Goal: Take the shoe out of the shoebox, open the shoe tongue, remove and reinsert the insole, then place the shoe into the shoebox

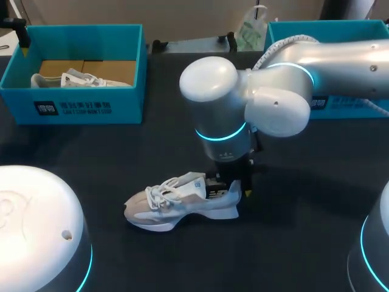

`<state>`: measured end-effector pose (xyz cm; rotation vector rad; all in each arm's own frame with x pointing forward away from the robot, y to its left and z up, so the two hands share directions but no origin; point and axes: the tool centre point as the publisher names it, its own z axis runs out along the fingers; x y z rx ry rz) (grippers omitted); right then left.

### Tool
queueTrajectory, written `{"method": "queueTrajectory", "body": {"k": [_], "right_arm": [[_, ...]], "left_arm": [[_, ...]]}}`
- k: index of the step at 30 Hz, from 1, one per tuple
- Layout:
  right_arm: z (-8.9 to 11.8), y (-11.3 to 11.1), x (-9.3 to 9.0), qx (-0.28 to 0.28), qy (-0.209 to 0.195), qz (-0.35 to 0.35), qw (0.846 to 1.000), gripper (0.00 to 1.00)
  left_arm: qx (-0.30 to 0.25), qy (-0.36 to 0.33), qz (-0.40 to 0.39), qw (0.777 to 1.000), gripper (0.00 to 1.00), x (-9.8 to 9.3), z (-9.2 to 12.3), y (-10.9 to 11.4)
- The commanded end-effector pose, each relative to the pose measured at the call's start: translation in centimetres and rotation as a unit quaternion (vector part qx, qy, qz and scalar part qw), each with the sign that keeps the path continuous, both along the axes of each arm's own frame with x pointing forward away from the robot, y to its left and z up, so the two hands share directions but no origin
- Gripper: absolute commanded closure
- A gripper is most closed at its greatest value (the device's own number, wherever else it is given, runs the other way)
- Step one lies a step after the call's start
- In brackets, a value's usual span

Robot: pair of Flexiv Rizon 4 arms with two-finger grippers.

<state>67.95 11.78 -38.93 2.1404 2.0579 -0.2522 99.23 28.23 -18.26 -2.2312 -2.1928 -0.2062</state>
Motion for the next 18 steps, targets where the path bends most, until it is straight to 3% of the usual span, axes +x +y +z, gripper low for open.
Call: {"method": "queueTrajectory", "body": {"k": [1, 2, 3, 9, 13, 18], "right_arm": [[-0.7, 0.2, 0.2, 0.001, 0.010, -0.005, 1.000, 0.78], [-0.7, 0.2, 0.2, 0.000, 0.010, -0.006, 1.000, 0.52], [-0.5, 0.2, 0.1, 0.000, 0.010, -0.009, 1.000, 0.00], [2.0, -0.3, -0.4, 0.001, 0.002, -0.020, 1.000, 0.00], [5.0, -0.7, -0.7, 0.024, -0.011, -0.025, 0.999, 0.00], [8.0, -1.5, -0.7, 0.068, 0.001, -0.012, 0.998, 0.00]], "left_arm": [[0.001, -0.001, 0.000, 1.000, 0.00, -0.1, 0.0, 0.0], [0.001, -0.001, 0.000, 1.000, 0.00, -0.1, 0.0, 0.0], [0.001, -0.001, 0.000, 1.000, 0.00, -0.1, 0.0, 0.0], [0.001, -0.001, 0.000, 1.000, 0.00, -0.1, 0.0, 0.0], [0.001, -0.001, 0.000, 1.000, 0.00, -0.1, 0.0, 0.0], [0.001, -0.001, 0.000, 1.000, 0.00, -0.1, 0.0, 0.0]]}}
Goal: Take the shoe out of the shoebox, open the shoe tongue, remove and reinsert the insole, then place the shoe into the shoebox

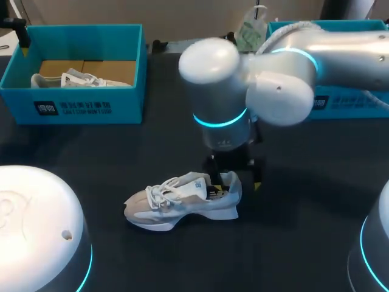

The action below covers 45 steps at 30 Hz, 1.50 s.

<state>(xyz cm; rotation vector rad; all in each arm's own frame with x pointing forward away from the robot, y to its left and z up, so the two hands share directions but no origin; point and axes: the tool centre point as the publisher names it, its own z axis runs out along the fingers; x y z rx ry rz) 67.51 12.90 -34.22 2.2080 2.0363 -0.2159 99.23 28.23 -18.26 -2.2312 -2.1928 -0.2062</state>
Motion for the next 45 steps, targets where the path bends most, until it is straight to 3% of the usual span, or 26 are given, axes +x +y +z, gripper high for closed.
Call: {"method": "queueTrajectory", "body": {"k": [1, 6, 9, 10, 11, 12, 23, 26, 29, 32, 33, 34, 36, 45], "right_arm": [[3.8, -2.8, -0.2, 0.057, -0.001, 0.018, 0.998, 0.00], [5.7, -3.8, -0.3, 0.133, -0.020, 0.089, 0.987, 0.00], [6.7, -4.5, -0.6, 0.185, -0.050, 0.148, 0.970, 0.00], [7.0, -5.0, -0.8, 0.249, -0.071, 0.205, 0.944, 0.00], [6.8, -5.4, -1.0, 0.261, -0.068, 0.249, 0.930, 0.00], [6.3, -6.0, -1.0, 0.237, -0.043, 0.251, 0.937, 0.00], [6.3, -6.0, -1.0, 0.237, -0.043, 0.251, 0.937, 0.00], [6.2, -6.5, -0.7, 0.273, -0.072, 0.304, 0.910, 0.00], [6.0, -7.5, -0.4, 0.343, -0.110, 0.354, 0.863, 0.00], [5.9, -8.4, -0.2, 0.372, -0.140, 0.400, 0.826, 0.00], [5.8, -8.6, 0.0, 0.392, -0.158, 0.426, 0.800, 0.00], [5.7, -8.8, 0.1, 0.395, -0.170, 0.434, 0.792, 0.00], [5.6, -8.8, 0.3, 0.403, -0.147, 0.469, 0.772, 0.00], [5.6, -8.8, 0.3, 0.403, -0.147, 0.469, 0.772, 0.00]], "left_arm": [[0.001, -0.001, 0.000, 1.000, 0.00, -0.1, 0.0, 0.0], [0.001, -0.001, 0.000, 1.000, 0.00, -0.1, 0.0, 0.0], [0.001, -0.001, 0.000, 1.000, 0.00, -0.1, 0.0, 0.0], [0.001, -0.001, 0.000, 1.000, 0.00, -0.1, 0.0, 0.0], [0.001, -0.001, 0.000, 1.000, 0.00, -0.1, 0.0, 0.0], [0.001, -0.001, 0.000, 1.000, 0.00, -0.1, 0.0, 0.0], [0.001, -0.001, 0.000, 1.000, 0.00, -0.1, 0.0, 0.0], [0.001, -0.001, 0.000, 1.000, 0.00, -0.1, 0.0, 0.0], [0.001, -0.001, 0.000, 1.000, 0.00, -0.1, 0.0, 0.0], [0.001, -0.001, 0.000, 1.000, 0.00, -0.1, 0.0, 0.0], [0.001, -0.001, 0.000, 1.000, 0.00, -0.1, 0.0, 0.0], [0.001, -0.001, 0.000, 1.000, 0.00, -0.1, 0.0, 0.0], [0.001, -0.001, 0.000, 1.000, 0.00, -0.1, 0.0, 0.0], [0.001, -0.001, 0.000, 1.000, 0.00, -0.1, 0.0, 0.0]]}}
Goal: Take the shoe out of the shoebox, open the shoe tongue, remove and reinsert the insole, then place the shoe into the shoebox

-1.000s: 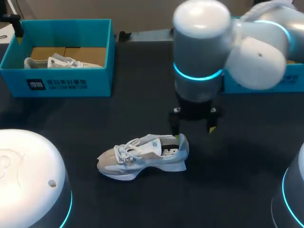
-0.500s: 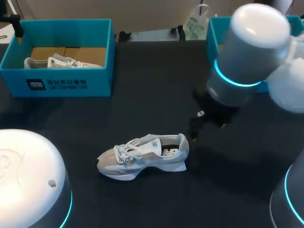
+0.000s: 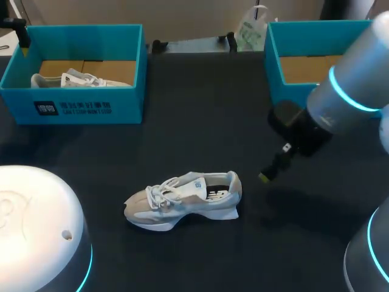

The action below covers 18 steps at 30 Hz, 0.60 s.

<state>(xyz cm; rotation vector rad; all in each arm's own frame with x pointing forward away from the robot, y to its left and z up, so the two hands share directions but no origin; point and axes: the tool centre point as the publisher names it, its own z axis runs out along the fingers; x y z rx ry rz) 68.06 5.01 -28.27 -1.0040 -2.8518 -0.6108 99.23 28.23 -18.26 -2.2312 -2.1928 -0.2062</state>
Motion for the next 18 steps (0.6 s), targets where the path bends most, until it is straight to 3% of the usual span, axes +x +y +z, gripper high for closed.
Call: {"method": "queueTrajectory", "body": {"k": [1, 3, 5, 10, 18], "right_arm": [[-0.3, -0.9, -0.3, 0.182, 0.019, 0.036, 0.983, 0.00], [-1.0, -1.0, -0.1, 0.200, 0.014, 0.044, 0.979, 0.00], [-1.9, -1.6, 0.3, 0.221, -0.016, 0.044, 0.974, 0.00], [-4.1, -3.1, 1.1, 0.302, -0.075, 0.076, 0.947, 0.00], [-5.2, -3.3, 1.2, 0.310, -0.120, 0.082, 0.939, 0.00]], "left_arm": [[0.001, -0.001, 0.000, 1.000, 0.00, -0.1, 0.0, 0.0], [0.001, -0.001, 0.000, 1.000, 0.00, -0.1, 0.0, 0.0], [0.001, -0.001, 0.000, 1.000, 0.00, -0.1, 0.0, 0.0], [0.001, -0.001, 0.000, 1.000, 0.00, -0.1, 0.0, 0.0], [0.001, -0.001, 0.000, 1.000, 0.00, -0.1, 0.0, 0.0]]}}
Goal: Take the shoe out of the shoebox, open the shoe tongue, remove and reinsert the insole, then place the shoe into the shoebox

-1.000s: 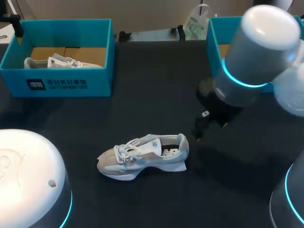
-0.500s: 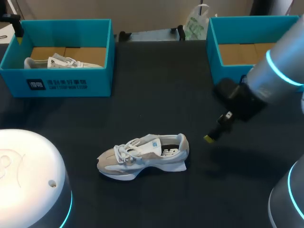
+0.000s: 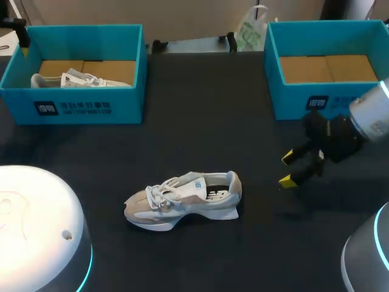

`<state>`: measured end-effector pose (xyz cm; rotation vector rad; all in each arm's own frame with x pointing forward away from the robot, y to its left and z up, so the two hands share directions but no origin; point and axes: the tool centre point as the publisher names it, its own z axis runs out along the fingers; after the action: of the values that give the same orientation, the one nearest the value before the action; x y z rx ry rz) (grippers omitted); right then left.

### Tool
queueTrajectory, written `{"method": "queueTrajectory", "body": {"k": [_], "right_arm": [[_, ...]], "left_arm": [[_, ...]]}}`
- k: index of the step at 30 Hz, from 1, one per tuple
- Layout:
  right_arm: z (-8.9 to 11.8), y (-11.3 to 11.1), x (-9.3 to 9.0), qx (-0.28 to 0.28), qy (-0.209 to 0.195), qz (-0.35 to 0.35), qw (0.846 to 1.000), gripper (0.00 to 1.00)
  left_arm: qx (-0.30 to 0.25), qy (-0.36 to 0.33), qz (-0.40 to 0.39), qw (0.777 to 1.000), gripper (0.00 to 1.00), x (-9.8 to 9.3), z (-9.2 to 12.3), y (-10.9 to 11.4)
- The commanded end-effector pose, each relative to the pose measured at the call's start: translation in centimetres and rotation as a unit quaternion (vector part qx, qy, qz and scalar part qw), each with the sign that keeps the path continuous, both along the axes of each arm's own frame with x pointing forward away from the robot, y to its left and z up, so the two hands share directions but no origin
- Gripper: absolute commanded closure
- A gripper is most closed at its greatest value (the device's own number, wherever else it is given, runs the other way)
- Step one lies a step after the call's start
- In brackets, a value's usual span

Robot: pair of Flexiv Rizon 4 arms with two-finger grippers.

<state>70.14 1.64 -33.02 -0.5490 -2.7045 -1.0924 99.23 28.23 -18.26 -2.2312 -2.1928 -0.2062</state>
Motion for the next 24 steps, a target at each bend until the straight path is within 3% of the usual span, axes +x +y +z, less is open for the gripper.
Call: {"method": "queueTrajectory", "body": {"k": [1, 11, 24], "right_arm": [[-0.4, 0.2, -0.9, 0.144, -0.069, -0.059, 0.985, 0.00], [-0.8, -0.3, -2.1, 0.118, -0.099, -0.083, 0.985, 0.00], [-1.4, -0.3, -2.0, 0.119, -0.093, -0.071, 0.986, 0.00]], "left_arm": [[0.001, -0.001, 0.000, 1.000, 0.00, -0.1, 0.0, 0.0], [0.001, -0.001, 0.000, 1.000, 0.00, -0.1, 0.0, 0.0], [0.001, -0.001, 0.000, 1.000, 0.00, -0.1, 0.0, 0.0]]}}
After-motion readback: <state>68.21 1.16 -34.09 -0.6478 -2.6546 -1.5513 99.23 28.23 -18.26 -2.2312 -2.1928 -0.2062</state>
